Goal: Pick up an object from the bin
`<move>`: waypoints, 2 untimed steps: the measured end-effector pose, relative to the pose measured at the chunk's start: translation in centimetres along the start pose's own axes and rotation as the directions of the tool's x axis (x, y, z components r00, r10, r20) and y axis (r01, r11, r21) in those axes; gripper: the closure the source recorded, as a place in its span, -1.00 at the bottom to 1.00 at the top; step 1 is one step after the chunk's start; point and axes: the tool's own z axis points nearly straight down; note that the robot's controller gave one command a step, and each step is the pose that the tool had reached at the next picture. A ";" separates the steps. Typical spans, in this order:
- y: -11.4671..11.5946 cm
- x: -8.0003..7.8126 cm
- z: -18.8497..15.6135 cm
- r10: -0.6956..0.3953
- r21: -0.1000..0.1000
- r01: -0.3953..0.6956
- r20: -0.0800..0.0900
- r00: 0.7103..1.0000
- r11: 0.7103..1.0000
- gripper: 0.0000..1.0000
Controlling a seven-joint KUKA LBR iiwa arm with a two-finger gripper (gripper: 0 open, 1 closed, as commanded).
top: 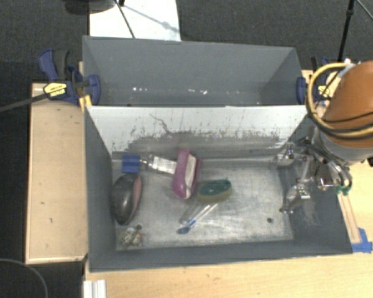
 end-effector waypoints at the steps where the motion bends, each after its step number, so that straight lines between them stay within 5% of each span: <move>1: 3.8 -3.5 15.2 -0.413 0.003 0.413 0.005 0.911 0.911 -1.00; 2: 9.7 -9.5 17.2 -0.419 0.002 0.419 0.009 0.908 0.908 -1.00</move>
Offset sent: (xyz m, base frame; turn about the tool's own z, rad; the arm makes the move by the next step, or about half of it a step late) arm 0.0318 0.0392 -0.1541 -0.4291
